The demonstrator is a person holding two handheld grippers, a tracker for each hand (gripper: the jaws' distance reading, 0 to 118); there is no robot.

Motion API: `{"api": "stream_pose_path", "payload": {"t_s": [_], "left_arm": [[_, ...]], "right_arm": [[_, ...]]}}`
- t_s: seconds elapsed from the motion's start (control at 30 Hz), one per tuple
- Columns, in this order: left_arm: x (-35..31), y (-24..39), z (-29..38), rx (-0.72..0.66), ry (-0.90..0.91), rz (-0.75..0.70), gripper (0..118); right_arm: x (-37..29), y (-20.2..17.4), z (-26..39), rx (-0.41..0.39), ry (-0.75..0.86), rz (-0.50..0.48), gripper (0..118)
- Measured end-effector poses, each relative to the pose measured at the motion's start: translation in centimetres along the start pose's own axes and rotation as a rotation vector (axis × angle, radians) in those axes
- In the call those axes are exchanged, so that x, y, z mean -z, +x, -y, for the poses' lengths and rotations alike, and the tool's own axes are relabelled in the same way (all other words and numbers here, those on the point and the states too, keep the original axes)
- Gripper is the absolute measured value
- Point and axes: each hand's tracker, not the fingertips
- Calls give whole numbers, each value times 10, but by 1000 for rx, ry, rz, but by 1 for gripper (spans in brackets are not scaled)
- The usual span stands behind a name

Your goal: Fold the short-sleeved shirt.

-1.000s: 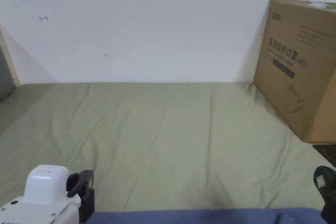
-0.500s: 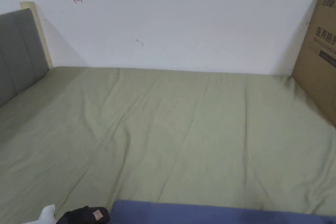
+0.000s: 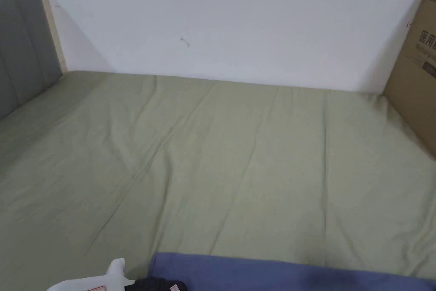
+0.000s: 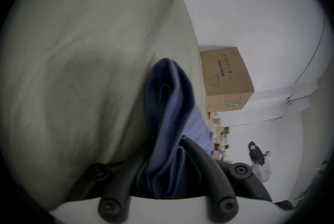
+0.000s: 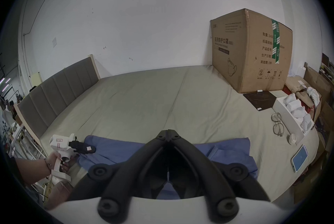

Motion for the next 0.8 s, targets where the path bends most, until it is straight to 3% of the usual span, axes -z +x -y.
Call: {"api": "stream_pose_path", "payload": {"t_s": [0.07, 0.17, 0.27, 0.47, 0.5, 0.53, 0.6, 0.63, 0.73, 0.77, 0.8], "left_arm": [[-9, 30, 4, 93, 27, -112, 6], [-29, 85, 18, 369, 56, -274, 6], [-50, 129, 39, 653, 135, -572, 6], [-56, 158, 60, 813, 262, -1054, 6], [-51, 172, 67, 819, 283, -981, 6], [-42, 187, 71, 795, 290, -814, 6], [-13, 206, 74, 627, 202, -479, 6], [7, 208, 73, 532, 116, -386, 6], [59, 214, 82, 468, -51, -255, 8], [67, 215, 86, 458, -67, -227, 23], [75, 217, 89, 451, -52, -225, 49]], "right_arm": [[0, -3, -1, -10, -13, -15, 0], [-4, -6, -6, -28, -9, -27, 0], [-8, -6, -9, -34, 13, -39, 0], [-18, 0, -7, 18, 16, -67, 0], [-20, 3, -5, 24, 19, -66, 0], [-21, 5, -3, 31, 19, -66, 0], [-23, 11, 0, 48, 15, -63, 0], [-23, 14, 1, 57, 13, -60, 0], [-29, 22, 0, 82, 12, -51, 0], [-31, 26, 0, 90, 16, -49, 0], [-34, 29, 0, 95, 20, -47, 0]]}}
